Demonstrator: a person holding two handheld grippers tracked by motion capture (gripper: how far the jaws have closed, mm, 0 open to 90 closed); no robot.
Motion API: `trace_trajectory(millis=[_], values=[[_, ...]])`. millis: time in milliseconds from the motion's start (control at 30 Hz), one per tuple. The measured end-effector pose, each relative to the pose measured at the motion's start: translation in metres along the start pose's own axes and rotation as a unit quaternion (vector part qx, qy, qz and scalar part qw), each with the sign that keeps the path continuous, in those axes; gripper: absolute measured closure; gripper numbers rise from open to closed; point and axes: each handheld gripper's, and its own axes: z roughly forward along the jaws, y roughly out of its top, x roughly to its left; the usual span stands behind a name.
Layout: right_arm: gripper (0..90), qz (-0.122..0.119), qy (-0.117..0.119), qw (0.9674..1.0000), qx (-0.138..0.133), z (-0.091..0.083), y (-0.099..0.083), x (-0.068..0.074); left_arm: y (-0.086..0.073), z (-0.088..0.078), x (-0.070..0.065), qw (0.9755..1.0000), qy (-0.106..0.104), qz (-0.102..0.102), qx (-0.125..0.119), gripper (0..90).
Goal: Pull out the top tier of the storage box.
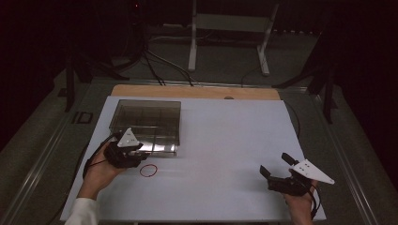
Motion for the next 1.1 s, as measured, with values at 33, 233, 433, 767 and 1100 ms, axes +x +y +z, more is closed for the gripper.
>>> trace_trajectory(millis=[33,233,433,767,1100], values=[[0.0,0.000,0.000,1.0000,0.000,0.000,0.000,0.000,-0.001,0.000,0.000,1.0000,-0.001,-0.003,-0.004,53.4],[0.0,0.000,0.000,1.0000,-0.001,0.000,0.000,0.000,-0.002,-0.001,-0.001,0.9997,0.011,-0.013,-0.017,48.2],[0.0,0.001,-0.001,1.0000,-0.001,-0.001,0.000,0.000,0.001,-0.009,0.003,0.9980,0.012,-0.039,-0.048,45.5],[0.0,0.001,-0.001,1.0000,-0.001,-0.001,0.000,0.000,0.001,-0.011,0.000,0.9910,0.064,-0.089,-0.076,0.9],[0.0,0.000,0.000,1.0000,-0.002,-0.001,0.000,-0.001,0.002,-0.013,-0.005,0.9823,0.119,-0.120,-0.082,0.9]])
